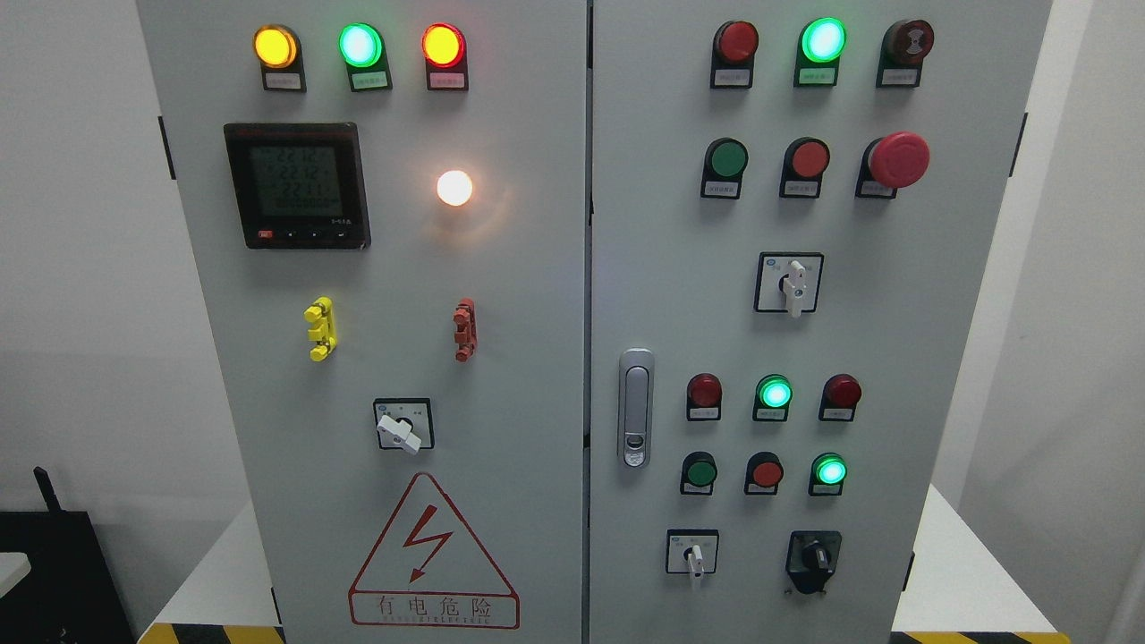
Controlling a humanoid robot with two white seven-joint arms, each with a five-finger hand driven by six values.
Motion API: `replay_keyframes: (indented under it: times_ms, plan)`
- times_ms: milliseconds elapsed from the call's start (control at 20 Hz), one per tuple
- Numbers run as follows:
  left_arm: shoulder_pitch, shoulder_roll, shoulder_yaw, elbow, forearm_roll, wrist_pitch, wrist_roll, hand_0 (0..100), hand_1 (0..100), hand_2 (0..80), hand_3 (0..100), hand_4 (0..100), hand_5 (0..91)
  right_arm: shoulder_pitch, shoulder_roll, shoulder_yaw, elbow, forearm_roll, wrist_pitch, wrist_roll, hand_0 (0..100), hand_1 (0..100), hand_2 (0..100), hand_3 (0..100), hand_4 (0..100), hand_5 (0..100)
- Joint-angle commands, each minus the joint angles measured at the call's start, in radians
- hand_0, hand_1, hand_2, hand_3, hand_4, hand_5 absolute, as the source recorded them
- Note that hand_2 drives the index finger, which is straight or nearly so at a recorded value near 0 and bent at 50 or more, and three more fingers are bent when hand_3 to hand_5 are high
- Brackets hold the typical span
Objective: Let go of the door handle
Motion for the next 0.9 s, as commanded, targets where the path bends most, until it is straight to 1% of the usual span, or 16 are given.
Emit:
replay_keyframes:
  times_ms: [0,651,851]
  plan:
    - [0.031,0.000,0.000,-0.031,-0.002,0.000,0.001,12,39,0.0,0,0,0.0,-0.002,0.000,0.003,0.008,0.000,0.004,0.002,37,0,0,0,0,0]
    - [0.031,0.000,0.000,-0.031,0.000,0.000,0.001,12,39,0.0,0,0,0.0,0.001,-0.002,0.004,0.008,0.000,0.000,0.002,37,0,0,0,0,0]
    - [0.031,0.000,0.000,-0.031,0.000,0.000,0.001,12,39,0.0,0,0,0.0,0.001,-0.002,0.006,0.007,0.001,-0.005,-0.004,37,0,0,0,0,0]
